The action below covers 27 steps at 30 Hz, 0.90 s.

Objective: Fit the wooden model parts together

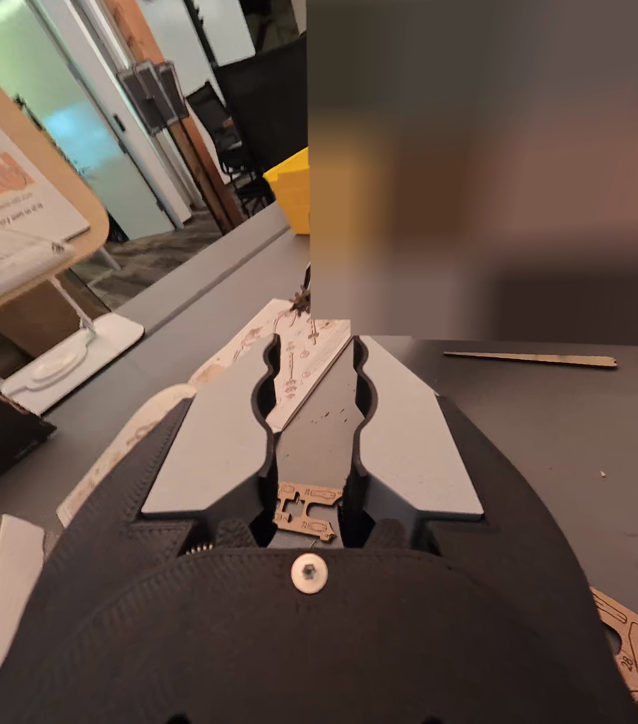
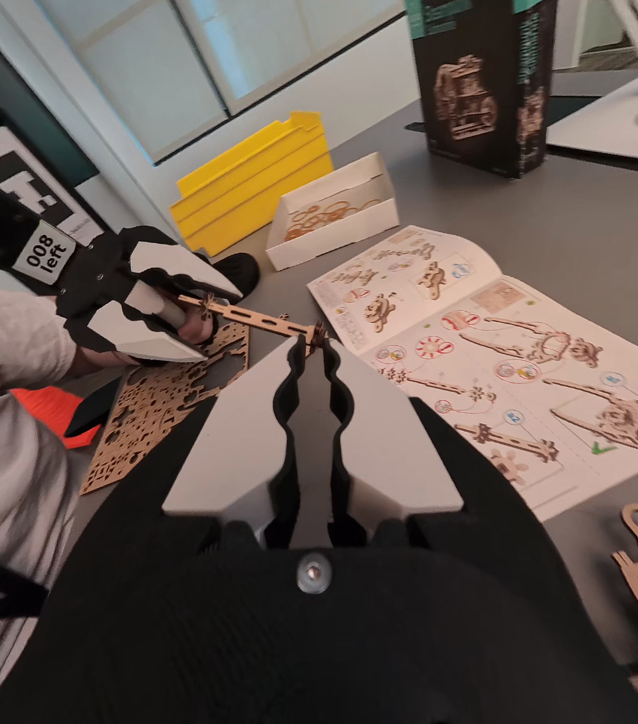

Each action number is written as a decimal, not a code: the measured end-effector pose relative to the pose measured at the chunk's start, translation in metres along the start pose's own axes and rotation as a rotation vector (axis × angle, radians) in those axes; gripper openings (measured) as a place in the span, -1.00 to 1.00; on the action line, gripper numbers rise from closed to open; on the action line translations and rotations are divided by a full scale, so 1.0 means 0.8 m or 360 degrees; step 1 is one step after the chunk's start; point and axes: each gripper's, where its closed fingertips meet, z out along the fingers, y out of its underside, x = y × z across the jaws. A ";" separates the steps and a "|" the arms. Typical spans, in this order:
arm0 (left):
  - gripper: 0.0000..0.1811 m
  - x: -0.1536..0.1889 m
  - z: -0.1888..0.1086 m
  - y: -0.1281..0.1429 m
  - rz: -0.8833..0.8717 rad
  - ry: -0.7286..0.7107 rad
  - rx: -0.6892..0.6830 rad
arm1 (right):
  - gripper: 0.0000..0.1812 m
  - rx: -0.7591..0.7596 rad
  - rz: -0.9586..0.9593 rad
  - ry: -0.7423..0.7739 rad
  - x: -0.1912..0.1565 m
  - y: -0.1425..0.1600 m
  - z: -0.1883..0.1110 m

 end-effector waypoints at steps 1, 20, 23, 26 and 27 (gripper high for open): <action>-0.60 -0.002 0.000 0.003 -0.0033 -0.0002 -0.0016 | -0.93 0.0001 0.0003 0.0018 0.002 0.000 0.000; -0.54 -0.008 0.008 0.028 -0.0212 0.0061 -0.0150 | -0.93 -0.0186 -0.0179 0.0298 0.012 0.023 0.015; -0.54 -0.010 0.009 0.029 -0.0218 0.0054 -0.0159 | -0.93 -0.0190 -0.0173 0.0310 0.011 0.023 0.016; -0.55 -0.013 0.009 0.030 -0.0225 0.0042 -0.0159 | -0.93 -0.0187 -0.0143 0.0330 0.010 0.024 0.017; -0.55 -0.014 0.009 0.029 -0.0223 0.0037 -0.0158 | -0.93 -0.0187 -0.0133 0.0344 0.010 0.024 0.018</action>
